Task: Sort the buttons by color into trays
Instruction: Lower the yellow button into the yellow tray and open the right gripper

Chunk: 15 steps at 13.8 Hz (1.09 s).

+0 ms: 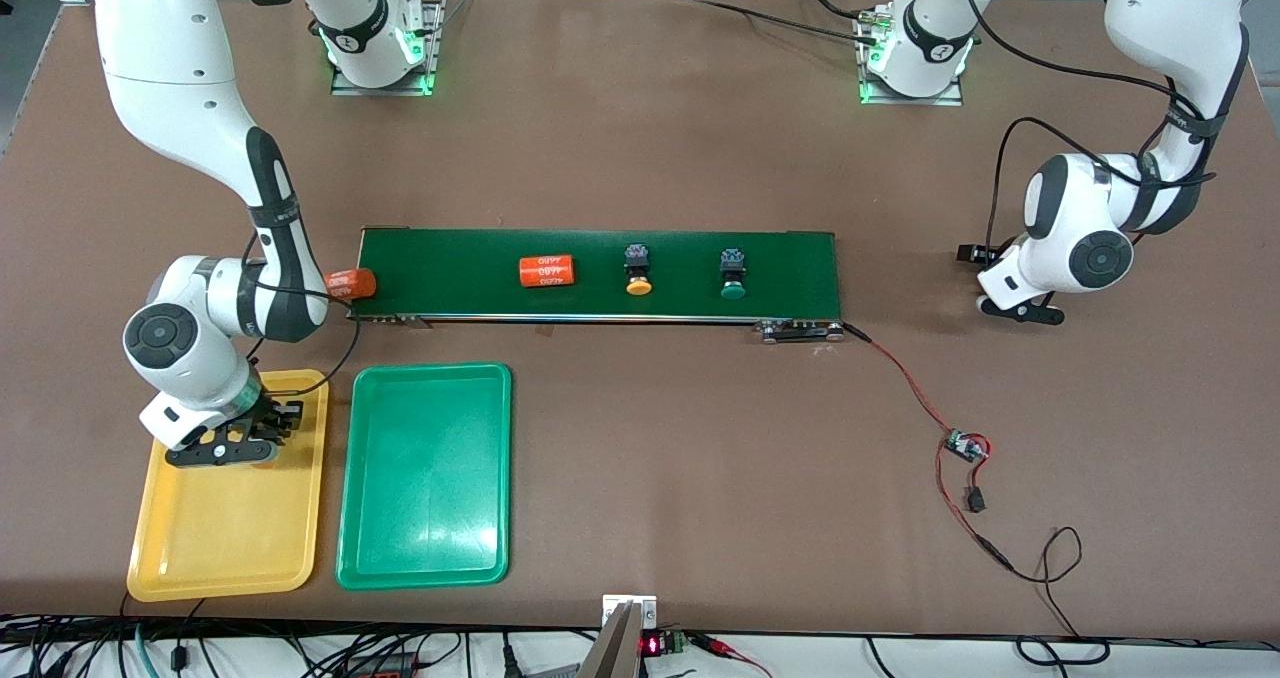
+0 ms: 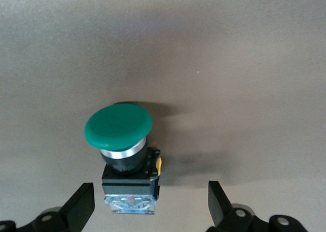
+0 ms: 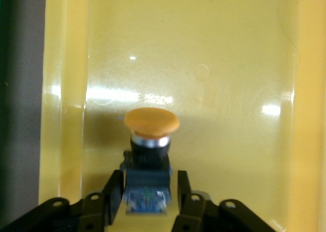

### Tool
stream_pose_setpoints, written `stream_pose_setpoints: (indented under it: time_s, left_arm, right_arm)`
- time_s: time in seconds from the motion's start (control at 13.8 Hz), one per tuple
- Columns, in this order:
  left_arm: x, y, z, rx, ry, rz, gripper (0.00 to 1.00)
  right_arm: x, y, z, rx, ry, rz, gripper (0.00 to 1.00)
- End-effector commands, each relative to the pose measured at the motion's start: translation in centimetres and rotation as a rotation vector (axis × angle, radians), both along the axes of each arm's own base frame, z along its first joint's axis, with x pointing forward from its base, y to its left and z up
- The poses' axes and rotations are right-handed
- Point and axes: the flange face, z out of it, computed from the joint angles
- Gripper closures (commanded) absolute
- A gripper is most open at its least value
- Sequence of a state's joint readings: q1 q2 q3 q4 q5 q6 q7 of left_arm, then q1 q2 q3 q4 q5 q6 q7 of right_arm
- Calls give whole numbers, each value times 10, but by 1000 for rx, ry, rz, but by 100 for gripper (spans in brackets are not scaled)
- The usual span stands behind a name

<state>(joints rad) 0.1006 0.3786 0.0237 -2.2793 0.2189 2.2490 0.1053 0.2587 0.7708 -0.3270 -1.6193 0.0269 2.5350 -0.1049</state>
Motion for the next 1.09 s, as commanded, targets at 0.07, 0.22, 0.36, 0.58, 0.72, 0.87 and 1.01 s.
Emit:
stream_pose_setpoints:
  time_s: [0.07, 0.22, 0.36, 0.58, 0.72, 0.87, 1.01]
  left_arm:
    - [-4, 4, -2, 2, 11, -28, 75]
    - [1, 5, 6, 5, -5, -28, 84]
    - [16, 1, 33, 16, -14, -32, 87]
    - [48, -57, 84, -19, 72, -56, 87]
    - [63, -98, 111, -114, 80, -40, 86]
    - [68, -152, 122, -199, 56, -58, 86]
    - [70, -210, 125, -301, 8, -3, 86]
  right_arm:
    - [-1, 6, 17, 18, 9, 16, 0]
    - [-8, 13, 64, 43, 98, -12, 0]
    - [-18, 48, 95, 69, 127, -26, 0]
    - [-55, 136, 145, 142, 208, -103, 0]
    - [-79, 191, 166, 246, 241, -123, 0]
    - [-100, 250, 171, 261, 252, -107, 0]
    - [-130, 319, 166, 248, 250, -175, 0]
